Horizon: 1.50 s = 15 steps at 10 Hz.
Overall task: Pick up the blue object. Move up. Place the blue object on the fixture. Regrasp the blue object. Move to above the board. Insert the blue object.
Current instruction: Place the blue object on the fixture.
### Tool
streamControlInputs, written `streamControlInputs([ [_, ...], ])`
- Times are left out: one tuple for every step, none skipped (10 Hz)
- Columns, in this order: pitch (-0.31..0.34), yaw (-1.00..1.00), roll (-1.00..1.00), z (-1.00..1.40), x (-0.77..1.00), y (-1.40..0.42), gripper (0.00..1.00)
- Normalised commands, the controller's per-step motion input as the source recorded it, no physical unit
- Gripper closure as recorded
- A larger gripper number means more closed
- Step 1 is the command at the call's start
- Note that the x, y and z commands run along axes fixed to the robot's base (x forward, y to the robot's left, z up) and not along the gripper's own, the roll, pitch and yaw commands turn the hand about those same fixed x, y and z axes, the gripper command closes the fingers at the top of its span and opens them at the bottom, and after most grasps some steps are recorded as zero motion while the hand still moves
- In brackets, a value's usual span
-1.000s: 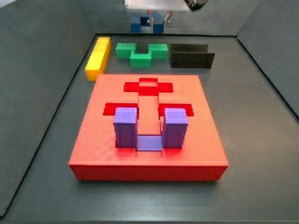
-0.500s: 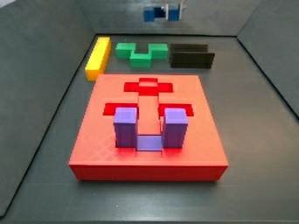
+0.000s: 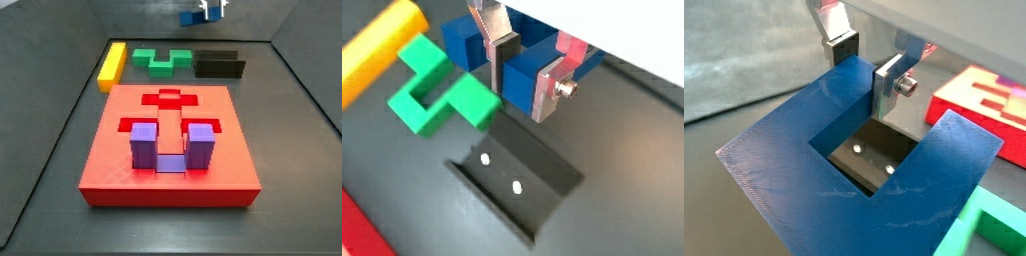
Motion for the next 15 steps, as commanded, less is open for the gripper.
streamControlInputs([
  [-0.089,0.03,-0.01,0.00,0.80,-0.54,1.00],
  [0.111,0.20,0.00,0.23,0.69,-0.51,1.00],
  [0.294,0.23,0.00,0.33,0.68,-0.41,1.00],
  [0.326,0.05,0.00,0.19,0.92,-0.31,1.00],
  [0.231,0.04,-0.20,0.00,1.00,-0.15,1.00],
  [0.143,0.04,-0.60,0.00,0.80,-0.08,1.00],
  [0.166,0.00,-0.95,0.00,0.61,-0.01,1.00],
  [0.203,-0.05,-1.00,0.04,0.47,0.00,1.00],
  [0.177,-0.13,-1.00,0.00,0.45,0.00,1.00],
  [0.197,-0.17,-1.00,0.00,0.52,0.00,1.00],
  [0.351,-0.23,-0.87,-0.08,0.36,-0.02,1.00],
  [0.371,-0.29,-0.80,-0.14,0.33,-0.07,1.00],
  [0.303,-0.31,-0.81,-0.16,0.34,-0.11,1.00],
  [0.280,-0.27,-0.59,-0.32,0.29,-0.21,1.00],
  [0.177,-0.19,-0.17,-0.26,0.26,-0.27,1.00],
])
